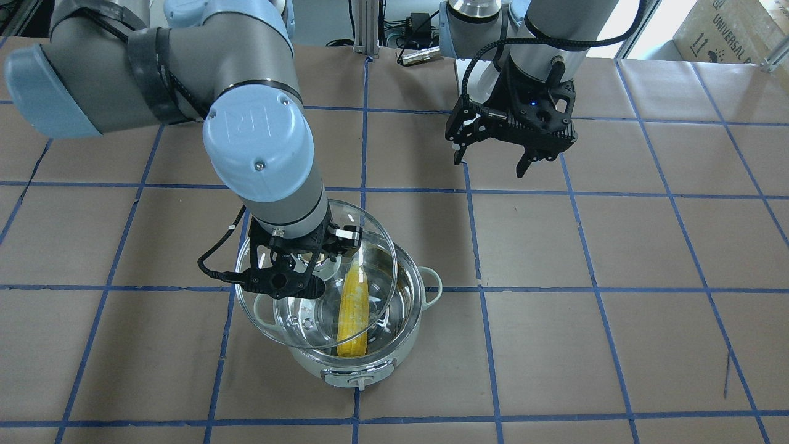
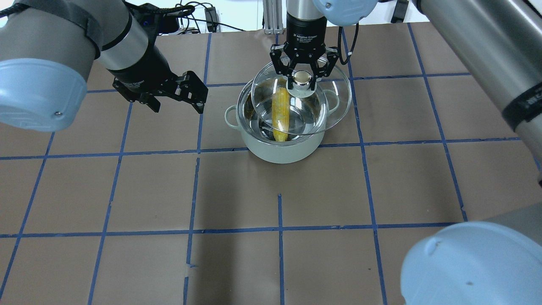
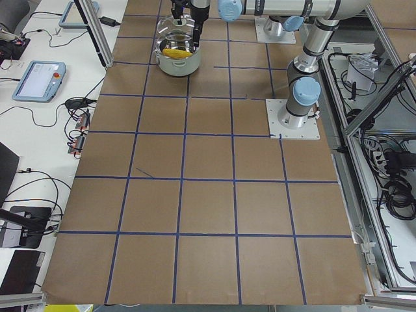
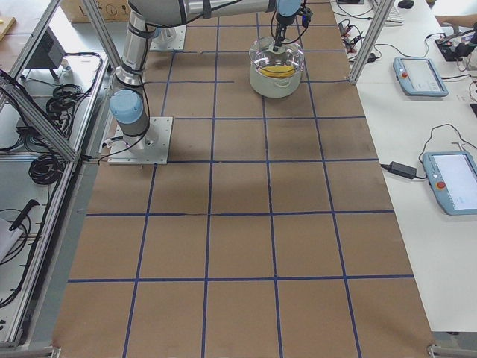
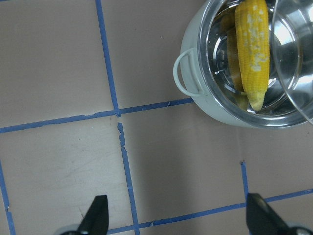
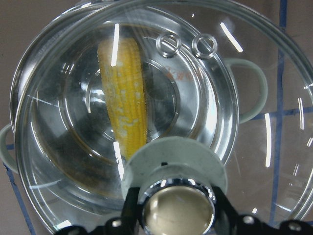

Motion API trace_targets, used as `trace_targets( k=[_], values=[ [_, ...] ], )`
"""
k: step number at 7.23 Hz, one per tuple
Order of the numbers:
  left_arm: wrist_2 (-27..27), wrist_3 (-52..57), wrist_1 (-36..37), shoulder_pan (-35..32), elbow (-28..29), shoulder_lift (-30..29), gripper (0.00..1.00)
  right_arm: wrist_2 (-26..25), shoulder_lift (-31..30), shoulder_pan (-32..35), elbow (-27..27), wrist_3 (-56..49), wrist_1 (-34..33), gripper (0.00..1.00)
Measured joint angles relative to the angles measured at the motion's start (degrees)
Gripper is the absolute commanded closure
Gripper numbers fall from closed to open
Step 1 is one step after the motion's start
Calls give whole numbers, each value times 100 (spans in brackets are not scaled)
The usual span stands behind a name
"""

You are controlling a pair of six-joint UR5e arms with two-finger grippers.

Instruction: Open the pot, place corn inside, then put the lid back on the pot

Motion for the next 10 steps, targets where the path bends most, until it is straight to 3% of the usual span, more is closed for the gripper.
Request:
trace_targets(
  k=[10],
  values=[
    [74,449,-80,582,-148,157,0,137,342,378,0,280,-814,84]
  ],
)
